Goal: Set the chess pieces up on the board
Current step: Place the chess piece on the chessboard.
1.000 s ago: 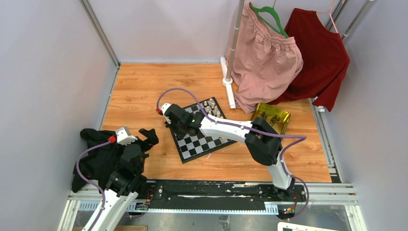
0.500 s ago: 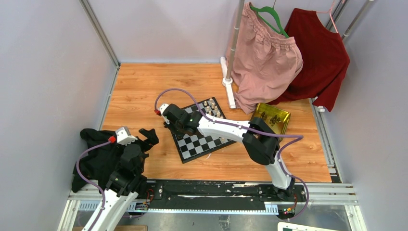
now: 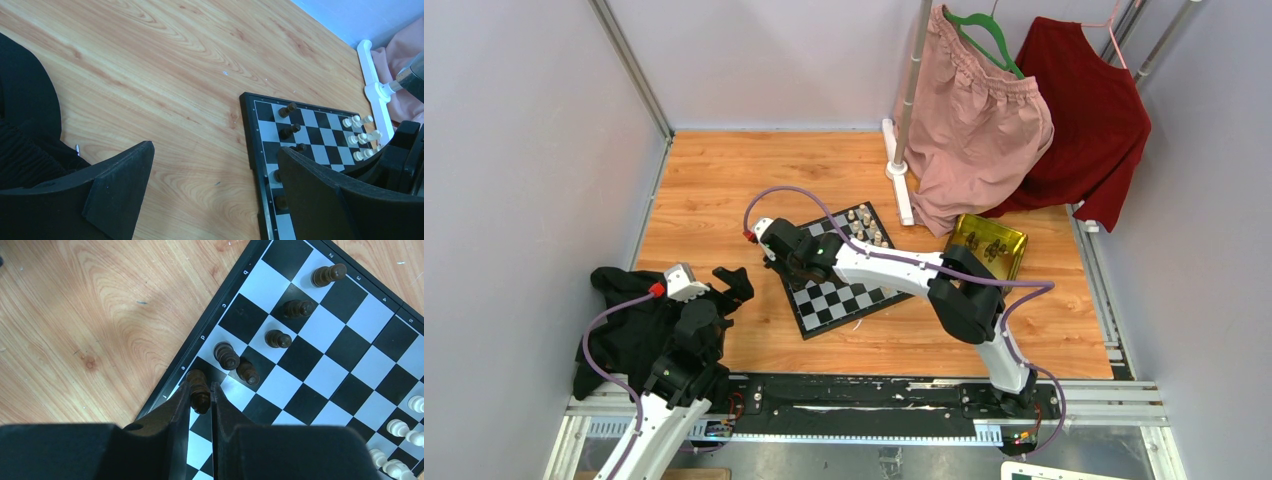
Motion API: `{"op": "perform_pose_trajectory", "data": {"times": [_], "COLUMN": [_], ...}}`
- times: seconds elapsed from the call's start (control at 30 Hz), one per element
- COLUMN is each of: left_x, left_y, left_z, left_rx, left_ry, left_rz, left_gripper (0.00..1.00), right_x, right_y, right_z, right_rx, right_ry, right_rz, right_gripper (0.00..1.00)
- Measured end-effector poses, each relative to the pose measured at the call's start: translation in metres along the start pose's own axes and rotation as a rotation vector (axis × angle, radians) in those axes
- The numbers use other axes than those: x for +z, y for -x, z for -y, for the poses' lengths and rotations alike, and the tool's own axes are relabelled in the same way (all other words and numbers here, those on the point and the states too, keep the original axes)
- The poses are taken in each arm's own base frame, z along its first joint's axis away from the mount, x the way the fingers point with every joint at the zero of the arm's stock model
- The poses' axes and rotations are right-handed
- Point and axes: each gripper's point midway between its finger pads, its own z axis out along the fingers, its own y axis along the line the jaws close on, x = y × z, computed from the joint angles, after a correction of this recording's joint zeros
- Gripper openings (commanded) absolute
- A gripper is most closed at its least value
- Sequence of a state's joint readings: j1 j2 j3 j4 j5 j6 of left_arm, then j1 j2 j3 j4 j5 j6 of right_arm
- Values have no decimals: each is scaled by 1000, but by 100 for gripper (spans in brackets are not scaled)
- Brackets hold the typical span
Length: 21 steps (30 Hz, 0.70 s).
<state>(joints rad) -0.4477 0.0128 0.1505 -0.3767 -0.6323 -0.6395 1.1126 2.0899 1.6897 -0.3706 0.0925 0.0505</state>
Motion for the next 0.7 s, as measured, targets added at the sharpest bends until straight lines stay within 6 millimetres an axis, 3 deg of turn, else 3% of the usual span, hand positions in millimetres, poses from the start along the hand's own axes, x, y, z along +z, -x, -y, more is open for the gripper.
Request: {"op": "perform_pose_trajectory", "data": {"times": [0.7], "left_x": [0], "left_y": [0], "left_z": [0], "left_rx": [0], "left_ry": [0], "left_rz": [0], "left_gripper": [100], "right_x": [-2], "right_y": [-3], "right_z": [6], "right_rx": [-41], "right_ry": [-56], "right_rz": [-11], "right_gripper": [0]}}
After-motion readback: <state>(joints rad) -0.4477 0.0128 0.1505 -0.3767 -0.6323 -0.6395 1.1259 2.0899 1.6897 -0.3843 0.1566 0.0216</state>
